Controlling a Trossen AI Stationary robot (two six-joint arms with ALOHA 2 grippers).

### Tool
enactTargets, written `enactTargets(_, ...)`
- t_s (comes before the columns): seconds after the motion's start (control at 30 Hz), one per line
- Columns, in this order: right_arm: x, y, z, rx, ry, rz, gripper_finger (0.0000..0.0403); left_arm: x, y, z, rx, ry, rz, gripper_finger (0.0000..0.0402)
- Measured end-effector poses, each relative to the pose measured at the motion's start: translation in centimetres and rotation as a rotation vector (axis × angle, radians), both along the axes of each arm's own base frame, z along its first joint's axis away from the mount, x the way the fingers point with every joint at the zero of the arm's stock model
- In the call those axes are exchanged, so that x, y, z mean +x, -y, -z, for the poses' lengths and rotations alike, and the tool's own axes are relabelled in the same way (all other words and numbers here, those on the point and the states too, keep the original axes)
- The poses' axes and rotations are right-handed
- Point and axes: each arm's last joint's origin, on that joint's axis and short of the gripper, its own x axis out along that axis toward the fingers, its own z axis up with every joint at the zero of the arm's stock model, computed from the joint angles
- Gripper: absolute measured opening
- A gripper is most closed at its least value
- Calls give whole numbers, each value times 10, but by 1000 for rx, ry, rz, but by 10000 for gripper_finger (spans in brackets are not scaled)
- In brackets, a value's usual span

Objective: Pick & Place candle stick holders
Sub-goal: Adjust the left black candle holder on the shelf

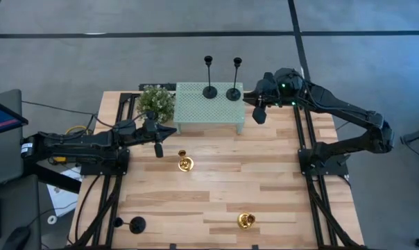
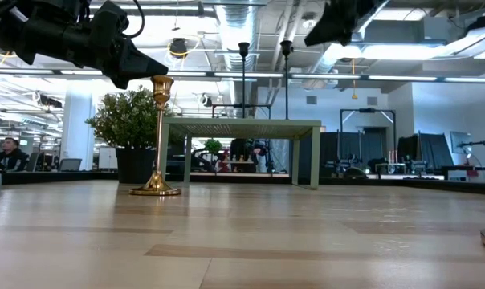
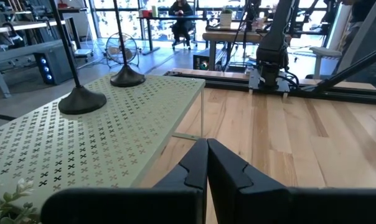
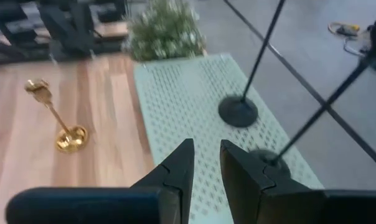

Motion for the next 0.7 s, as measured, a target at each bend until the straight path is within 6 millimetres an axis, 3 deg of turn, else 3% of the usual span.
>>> enactTargets(0.2, -5, 13, -1, -89, -11, 8, 69, 0, 0, 0, -28, 8, 2, 8)
enactTargets(0.43, -6, 16, 3, -62, -5, 9, 69, 0, 0, -1, -25, 23, 2, 8)
enactTargets(0.7, 18, 3, 55, -66, 248, -84, 69, 0, 0, -1, 19, 10, -1, 8)
